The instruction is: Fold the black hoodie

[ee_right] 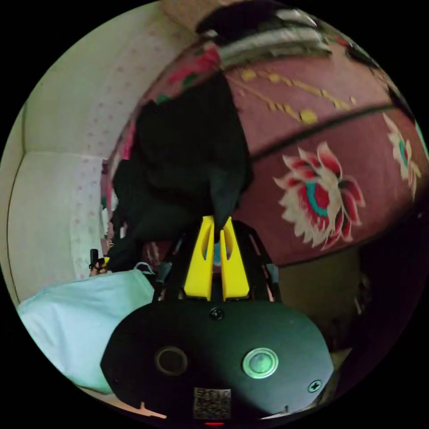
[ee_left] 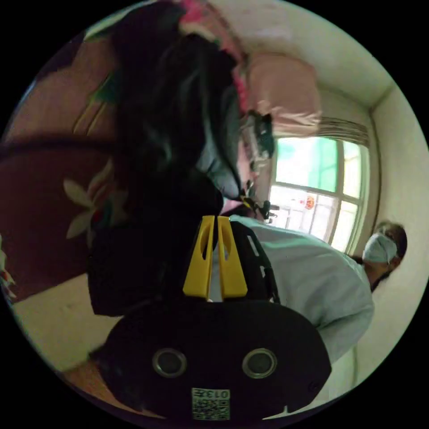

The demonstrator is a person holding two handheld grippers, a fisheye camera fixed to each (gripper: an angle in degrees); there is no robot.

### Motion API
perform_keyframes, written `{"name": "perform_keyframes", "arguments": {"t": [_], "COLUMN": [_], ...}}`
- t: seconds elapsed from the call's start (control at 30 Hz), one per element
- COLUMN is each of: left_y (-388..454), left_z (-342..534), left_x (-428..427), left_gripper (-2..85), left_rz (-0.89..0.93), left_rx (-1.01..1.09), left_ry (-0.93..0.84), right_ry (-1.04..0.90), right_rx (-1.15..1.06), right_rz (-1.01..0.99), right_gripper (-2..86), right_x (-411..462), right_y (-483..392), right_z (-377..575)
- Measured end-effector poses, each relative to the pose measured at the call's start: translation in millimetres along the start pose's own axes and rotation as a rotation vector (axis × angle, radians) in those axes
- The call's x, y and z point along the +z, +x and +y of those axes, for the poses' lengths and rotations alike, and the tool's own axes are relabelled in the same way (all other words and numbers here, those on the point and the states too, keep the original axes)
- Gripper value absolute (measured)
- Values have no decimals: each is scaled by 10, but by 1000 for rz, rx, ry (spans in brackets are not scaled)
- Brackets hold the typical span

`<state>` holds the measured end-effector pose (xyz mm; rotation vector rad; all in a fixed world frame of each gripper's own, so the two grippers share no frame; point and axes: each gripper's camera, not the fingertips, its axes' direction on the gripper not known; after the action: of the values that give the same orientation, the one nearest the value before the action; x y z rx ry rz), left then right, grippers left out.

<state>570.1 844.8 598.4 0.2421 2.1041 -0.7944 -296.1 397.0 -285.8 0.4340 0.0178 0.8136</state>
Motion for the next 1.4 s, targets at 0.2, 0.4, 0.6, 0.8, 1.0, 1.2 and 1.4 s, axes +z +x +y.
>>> {"name": "perform_keyframes", "arguments": {"t": [0.2,0.4,0.6,0.8,1.0,1.2,1.4], "left_y": [-67,128,501,863,883,875,1252], "left_z": [154,223,424,-433,-1740,-2766,-2686], "left_x": [299,661,-195,-986,-1272,-1203,-1189], "left_gripper": [2,26,120,191,244,161,8], "left_rz": [25,-108,-176,-567,-562,-488,-653], "left_rx": [0,67,164,117,45,26,63], "left_ry": [-38,-131,353,643,755,583,582], "right_ry": [51,19,-15,179,117,98,7], "right_rx": [0,-32,-33,-411,-658,-608,-646], "right_rz": [52,396,405,432,401,518,645], "right_gripper": [13,30,88,128,129,128,128], "right_x": [323,482,568,991,2494,3197,3761], "right_y": [28,-114,-122,-1568,-3187,-3653,-3649], "right_z": [127,224,-7,-1015,-2123,-3287,-4108]}}
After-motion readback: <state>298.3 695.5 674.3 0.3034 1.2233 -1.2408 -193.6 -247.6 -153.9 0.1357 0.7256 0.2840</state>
